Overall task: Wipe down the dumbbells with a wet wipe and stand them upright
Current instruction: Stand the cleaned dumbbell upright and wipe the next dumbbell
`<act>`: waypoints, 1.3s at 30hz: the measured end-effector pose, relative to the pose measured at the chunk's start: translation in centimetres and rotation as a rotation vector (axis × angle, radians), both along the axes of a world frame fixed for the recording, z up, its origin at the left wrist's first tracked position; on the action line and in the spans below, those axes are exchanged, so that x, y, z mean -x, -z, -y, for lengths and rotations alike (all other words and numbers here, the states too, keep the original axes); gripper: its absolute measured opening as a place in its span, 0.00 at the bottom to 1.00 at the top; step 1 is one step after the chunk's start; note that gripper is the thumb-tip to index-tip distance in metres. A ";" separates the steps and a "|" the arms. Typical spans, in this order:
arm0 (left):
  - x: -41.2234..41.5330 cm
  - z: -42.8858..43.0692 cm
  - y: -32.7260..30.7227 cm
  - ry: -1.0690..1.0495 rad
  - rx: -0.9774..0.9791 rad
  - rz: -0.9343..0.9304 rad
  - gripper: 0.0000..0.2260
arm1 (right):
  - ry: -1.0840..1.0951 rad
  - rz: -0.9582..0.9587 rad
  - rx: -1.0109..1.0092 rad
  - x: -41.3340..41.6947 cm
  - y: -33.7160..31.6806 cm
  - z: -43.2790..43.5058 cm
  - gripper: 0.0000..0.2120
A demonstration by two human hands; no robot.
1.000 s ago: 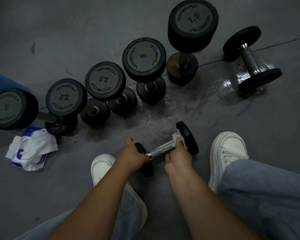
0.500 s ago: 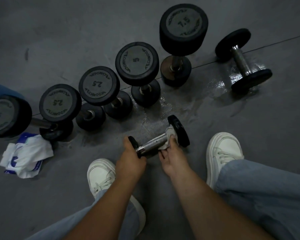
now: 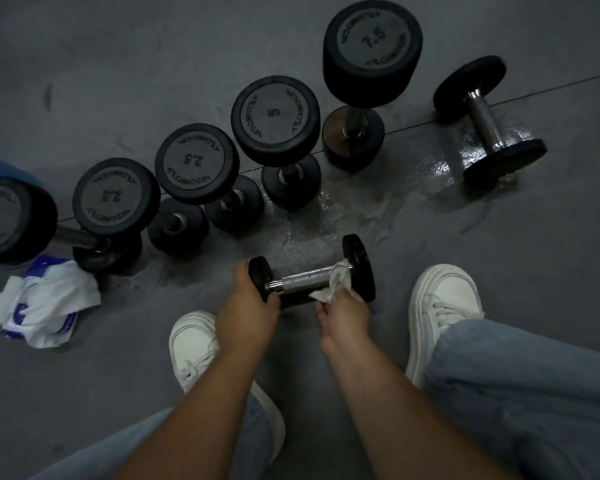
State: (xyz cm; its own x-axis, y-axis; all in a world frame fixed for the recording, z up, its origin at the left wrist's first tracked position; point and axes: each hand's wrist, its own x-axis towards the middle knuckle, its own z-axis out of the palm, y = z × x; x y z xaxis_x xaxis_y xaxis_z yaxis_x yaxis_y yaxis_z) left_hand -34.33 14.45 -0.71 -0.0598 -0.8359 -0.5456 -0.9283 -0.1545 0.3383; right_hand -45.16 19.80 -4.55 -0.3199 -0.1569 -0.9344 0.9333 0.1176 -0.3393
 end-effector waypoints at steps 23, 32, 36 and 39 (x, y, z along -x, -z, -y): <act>0.1 2.6 1.7 0.078 -0.094 -0.088 0.37 | -1.951 -1.717 -0.122 0.9 0.3 1.7 0.20; -0.3 2.5 1.3 0.054 -0.029 -0.043 0.27 | -2.116 -1.613 0.072 2.0 -0.6 2.9 0.17; -0.3 3.7 0.4 -0.021 -0.154 0.010 0.28 | -2.107 -1.652 -0.187 3.6 -0.2 2.1 0.27; -0.1 1.0 0.2 -0.109 0.002 0.036 0.32 | -2.180 -1.690 -0.036 2.1 0.3 0.8 0.25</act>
State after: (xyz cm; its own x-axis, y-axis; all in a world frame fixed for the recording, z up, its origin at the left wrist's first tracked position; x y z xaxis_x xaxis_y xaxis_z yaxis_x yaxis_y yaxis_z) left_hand -34.22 13.49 -0.93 0.0516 -0.8377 -0.5437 -0.9175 -0.2548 0.3055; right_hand -47.25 19.00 -4.90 0.1083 -0.9347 -0.3385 -0.9827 -0.0493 -0.1783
